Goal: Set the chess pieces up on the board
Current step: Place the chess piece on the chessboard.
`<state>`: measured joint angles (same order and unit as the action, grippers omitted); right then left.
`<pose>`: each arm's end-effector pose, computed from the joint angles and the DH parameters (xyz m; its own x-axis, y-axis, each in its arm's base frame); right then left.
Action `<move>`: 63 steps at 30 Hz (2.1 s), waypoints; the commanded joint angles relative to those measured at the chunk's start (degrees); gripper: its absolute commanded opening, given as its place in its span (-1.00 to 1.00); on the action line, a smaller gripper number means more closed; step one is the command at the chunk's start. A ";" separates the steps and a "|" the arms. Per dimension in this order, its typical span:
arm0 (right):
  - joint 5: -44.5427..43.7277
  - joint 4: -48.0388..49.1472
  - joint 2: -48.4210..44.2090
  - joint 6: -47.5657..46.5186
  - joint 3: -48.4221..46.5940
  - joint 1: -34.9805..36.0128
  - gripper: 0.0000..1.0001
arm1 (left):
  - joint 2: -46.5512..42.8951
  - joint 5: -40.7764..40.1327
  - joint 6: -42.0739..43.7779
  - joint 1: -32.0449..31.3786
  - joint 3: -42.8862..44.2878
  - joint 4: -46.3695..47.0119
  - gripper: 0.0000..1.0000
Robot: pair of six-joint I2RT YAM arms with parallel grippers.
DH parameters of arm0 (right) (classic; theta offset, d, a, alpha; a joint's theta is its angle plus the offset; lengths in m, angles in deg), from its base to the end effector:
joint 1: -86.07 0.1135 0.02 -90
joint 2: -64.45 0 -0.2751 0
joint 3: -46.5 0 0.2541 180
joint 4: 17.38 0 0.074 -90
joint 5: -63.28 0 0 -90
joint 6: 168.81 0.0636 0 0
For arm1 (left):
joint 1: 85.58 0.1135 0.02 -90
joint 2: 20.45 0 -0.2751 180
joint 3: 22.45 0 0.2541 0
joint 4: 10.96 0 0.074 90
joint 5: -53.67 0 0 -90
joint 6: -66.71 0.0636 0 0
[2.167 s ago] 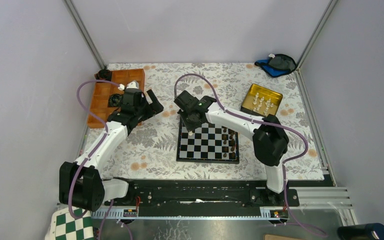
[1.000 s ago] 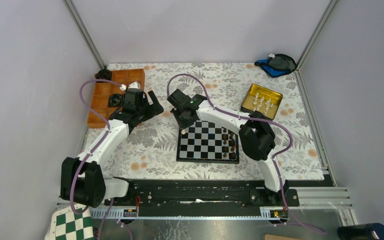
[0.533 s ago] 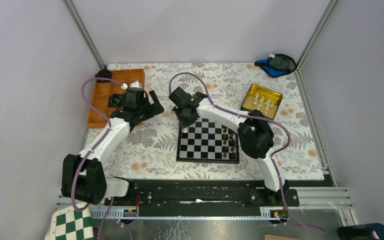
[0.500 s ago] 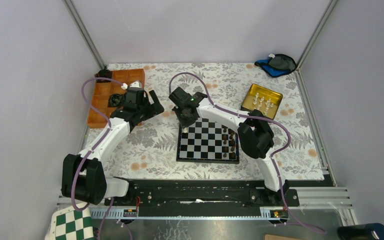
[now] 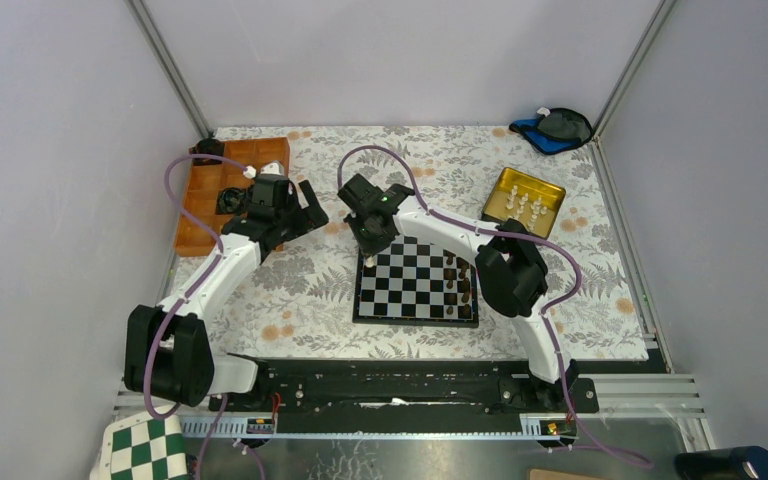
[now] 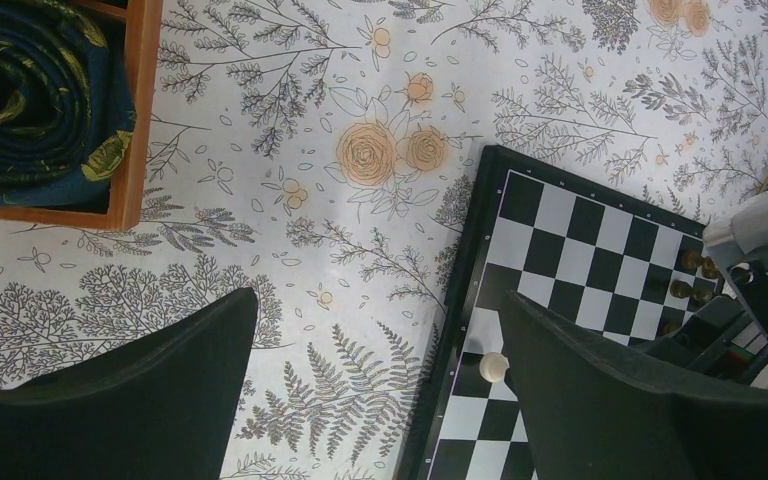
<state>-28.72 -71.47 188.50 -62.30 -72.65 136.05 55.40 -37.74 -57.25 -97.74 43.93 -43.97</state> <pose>0.3220 0.3800 0.2018 -0.7426 -0.4428 -0.5024 -0.5661 0.8159 0.1177 0.2983 -0.0627 0.2455 -0.6553 -0.4301 -0.6210 -0.2088 0.8932 -0.3982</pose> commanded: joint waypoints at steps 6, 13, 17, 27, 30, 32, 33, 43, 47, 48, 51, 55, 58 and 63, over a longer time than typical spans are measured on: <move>1.82 -0.05 -0.45 0.28 0.98 -0.25 -1.00 | -0.03 0.27 0.85 0.39 1.24 0.24 0.98; 1.87 0.09 -0.50 0.28 1.78 -0.23 -1.00 | -0.01 0.19 0.83 0.39 1.06 0.35 0.98; 1.82 0.57 -0.31 0.27 1.66 -0.23 -1.00 | -0.03 0.18 0.84 0.47 1.06 0.32 0.97; 0.58 0.51 1.34 -0.23 -0.92 -0.24 -1.00 | 0.27 0.25 0.95 0.47 1.15 0.37 0.98; 0.23 0.45 1.85 -0.43 -2.07 -0.35 -1.00 | 0.25 0.27 0.96 0.47 1.10 0.32 0.97; 0.03 0.28 2.19 -0.51 -2.77 -0.37 -1.00 | 0.21 0.26 0.94 0.47 1.14 0.33 0.97; -0.10 0.11 2.17 -0.60 -3.05 -0.44 -1.00 | 0.25 0.31 1.03 0.53 1.15 0.34 0.97; -0.89 0.42 2.89 -0.95 -3.90 -1.16 -1.00 | 0.49 0.44 1.04 0.47 1.15 0.35 0.97; -1.20 0.48 3.34 -1.18 -4.62 -1.35 -1.00 | 0.76 0.60 1.00 0.50 1.15 0.43 0.98; -1.14 0.40 3.63 -1.28 -4.92 -1.46 -1.00 | 0.86 0.62 1.03 0.48 1.15 0.45 0.98; -1.08 -0.10 4.17 -1.48 -5.82 -1.66 -1.00 | 1.04 0.71 1.00 0.47 1.31 0.54 0.98; -1.23 -0.15 4.07 -1.58 -5.85 -1.70 -1.00 | 1.18 0.73 1.08 0.47 1.40 0.54 0.97; -1.25 -0.35 4.03 -1.74 -5.93 -1.74 -1.00 | 1.28 0.78 1.01 0.50 1.50 0.53 0.98; -1.42 -0.53 3.61 -1.83 -5.91 -1.78 -1.00 | 1.39 0.88 0.99 0.52 1.58 0.55 0.97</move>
<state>-29.18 -71.07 192.26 -63.17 -76.17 134.76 56.48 -37.67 -57.23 -97.52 43.93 -43.95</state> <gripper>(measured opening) 0.209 0.987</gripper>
